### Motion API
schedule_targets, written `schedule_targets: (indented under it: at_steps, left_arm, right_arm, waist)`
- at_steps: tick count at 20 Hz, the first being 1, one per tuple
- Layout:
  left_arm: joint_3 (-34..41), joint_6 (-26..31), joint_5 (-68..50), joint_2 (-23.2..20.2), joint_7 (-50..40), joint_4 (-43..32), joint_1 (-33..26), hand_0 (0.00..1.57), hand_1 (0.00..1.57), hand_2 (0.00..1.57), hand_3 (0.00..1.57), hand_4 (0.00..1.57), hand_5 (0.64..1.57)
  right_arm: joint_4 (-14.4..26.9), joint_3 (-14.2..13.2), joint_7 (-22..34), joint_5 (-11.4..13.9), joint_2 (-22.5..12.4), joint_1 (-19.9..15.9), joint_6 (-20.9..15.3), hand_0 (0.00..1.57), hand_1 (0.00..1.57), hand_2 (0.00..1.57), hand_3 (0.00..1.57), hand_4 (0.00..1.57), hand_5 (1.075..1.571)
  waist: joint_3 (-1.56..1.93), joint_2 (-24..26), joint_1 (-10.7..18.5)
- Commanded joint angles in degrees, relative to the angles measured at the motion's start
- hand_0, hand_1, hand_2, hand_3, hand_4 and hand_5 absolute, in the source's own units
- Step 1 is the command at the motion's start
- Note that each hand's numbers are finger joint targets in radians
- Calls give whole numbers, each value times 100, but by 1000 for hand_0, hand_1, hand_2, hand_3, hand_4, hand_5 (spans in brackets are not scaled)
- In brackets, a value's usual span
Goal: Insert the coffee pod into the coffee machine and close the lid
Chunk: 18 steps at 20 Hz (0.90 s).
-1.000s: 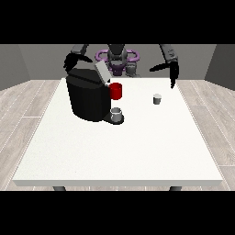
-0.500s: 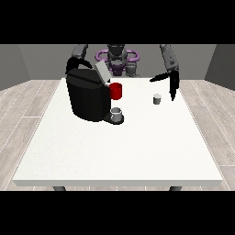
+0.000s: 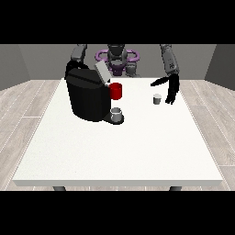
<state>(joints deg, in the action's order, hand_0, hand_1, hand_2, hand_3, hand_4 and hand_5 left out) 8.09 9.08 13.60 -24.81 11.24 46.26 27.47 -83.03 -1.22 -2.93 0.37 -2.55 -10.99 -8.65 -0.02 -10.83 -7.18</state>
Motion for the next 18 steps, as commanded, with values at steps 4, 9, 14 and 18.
schedule_targets:
  at_steps: [4, 9, 14, 18]
  left_arm:
    - [-190, -128, 509, -96, -140, -504, 217, 758, 758, 820, 513, 0, 1571]
    - [-260, -488, 915, -236, 222, -918, 398, 600, 600, 715, 469, 0, 1571]
    - [-469, -1057, 1365, -87, 602, -1027, 369, 645, 645, 788, 527, 0, 1571]
    - [-341, -1333, 1446, -54, 616, -1301, 625, 719, 719, 864, 649, 229, 1571]
  right_arm:
    - [237, -63, 165, 55, 86, -227, -179, 0, 0, 0, 0, 427, 1571]
    - [19, -56, 254, -38, -29, -281, 21, 0, 0, 0, 0, 465, 1571]
    - [117, -23, 98, 61, 92, -241, -123, 0, 0, 0, 0, 520, 1571]
    - [-180, 381, 443, 205, 244, -216, -399, 0, 0, 0, 0, 524, 1571]
  waist:
    - [1, 110, 77]
    - [-1, -179, -220]
    - [0, -214, -139]
    - [-2, -104, -230]
